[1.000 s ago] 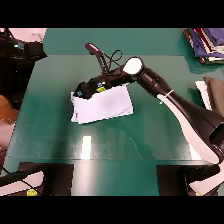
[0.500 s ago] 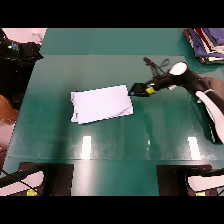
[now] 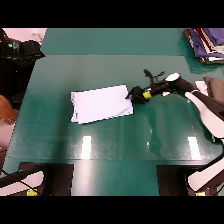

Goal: Fold the shirts.

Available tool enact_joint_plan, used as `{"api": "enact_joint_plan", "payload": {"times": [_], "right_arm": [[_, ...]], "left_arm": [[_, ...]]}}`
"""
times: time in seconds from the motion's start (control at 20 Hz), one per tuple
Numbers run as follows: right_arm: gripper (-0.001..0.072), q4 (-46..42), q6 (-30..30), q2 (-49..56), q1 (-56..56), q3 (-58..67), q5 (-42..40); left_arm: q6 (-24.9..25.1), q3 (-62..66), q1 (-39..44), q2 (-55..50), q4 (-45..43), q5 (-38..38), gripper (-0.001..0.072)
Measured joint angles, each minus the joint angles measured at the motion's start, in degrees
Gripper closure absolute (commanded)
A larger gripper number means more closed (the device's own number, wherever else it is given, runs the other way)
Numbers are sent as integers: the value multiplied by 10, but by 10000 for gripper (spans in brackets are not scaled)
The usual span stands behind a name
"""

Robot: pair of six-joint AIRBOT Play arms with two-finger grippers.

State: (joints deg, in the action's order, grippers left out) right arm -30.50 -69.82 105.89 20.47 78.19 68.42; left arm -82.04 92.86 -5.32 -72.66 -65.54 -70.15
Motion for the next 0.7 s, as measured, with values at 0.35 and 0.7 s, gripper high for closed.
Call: {"api": "enact_joint_plan", "payload": {"times": [0.35,0.7], "right_arm": [[695,36,5,83,79,144,1],[695,-68,-23,10,-10,221,4]], "left_arm": [[0,0,34,0,17,-3,681],[0,0,135,0,22,5,681]]}}
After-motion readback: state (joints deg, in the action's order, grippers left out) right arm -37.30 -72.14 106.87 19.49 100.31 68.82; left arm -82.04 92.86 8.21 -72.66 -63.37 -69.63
